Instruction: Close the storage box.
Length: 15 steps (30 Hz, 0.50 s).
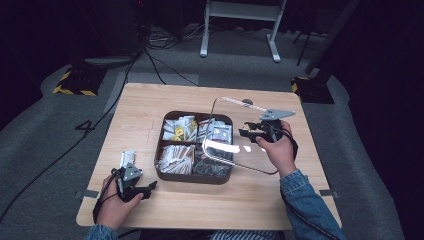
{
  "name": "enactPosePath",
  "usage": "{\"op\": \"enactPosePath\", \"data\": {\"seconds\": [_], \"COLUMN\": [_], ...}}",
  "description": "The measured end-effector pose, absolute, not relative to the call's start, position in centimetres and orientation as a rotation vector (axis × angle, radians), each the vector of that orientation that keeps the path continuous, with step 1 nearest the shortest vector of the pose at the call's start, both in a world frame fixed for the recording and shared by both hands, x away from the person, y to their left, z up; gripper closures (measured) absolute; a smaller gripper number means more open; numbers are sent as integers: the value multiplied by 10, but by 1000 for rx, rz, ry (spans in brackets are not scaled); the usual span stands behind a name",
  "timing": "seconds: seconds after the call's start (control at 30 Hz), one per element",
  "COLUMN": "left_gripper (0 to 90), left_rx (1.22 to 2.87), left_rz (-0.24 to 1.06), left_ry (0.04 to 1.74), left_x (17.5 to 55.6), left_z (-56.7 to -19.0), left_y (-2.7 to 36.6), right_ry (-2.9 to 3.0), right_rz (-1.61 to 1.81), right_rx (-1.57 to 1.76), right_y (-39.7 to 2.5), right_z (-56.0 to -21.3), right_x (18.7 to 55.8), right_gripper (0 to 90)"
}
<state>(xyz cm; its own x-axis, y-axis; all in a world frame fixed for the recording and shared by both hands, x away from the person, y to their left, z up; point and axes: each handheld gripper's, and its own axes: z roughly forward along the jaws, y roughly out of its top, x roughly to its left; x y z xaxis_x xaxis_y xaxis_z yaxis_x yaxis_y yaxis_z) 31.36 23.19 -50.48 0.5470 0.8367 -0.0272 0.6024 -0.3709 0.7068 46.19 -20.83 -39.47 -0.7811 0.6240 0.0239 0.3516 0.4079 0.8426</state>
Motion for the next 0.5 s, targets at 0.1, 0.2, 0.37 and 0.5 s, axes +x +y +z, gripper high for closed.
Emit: {"op": "enactPosePath", "data": {"seconds": [0.1, 0.2, 0.37, 0.5], "left_gripper": [274, 275, 274, 274], "left_rx": [2106, 2106, 2105, 2105], "left_rz": [445, 445, 444, 444], "left_ry": [1154, 1154, 1155, 1155], "left_x": [314, 314, 314, 314], "left_z": [-505, -505, -505, -505], "left_y": [232, 232, 232, 232], "right_ry": [2399, 2423, 2456, 2477], "right_rz": [1323, 1327, 1329, 1337], "right_rx": [816, 795, 757, 741], "right_y": [-191, -177, -155, -138], "right_z": [-390, -387, -384, -382], "right_x": [460, 459, 459, 459], "right_gripper": [594, 594, 594, 593]}}
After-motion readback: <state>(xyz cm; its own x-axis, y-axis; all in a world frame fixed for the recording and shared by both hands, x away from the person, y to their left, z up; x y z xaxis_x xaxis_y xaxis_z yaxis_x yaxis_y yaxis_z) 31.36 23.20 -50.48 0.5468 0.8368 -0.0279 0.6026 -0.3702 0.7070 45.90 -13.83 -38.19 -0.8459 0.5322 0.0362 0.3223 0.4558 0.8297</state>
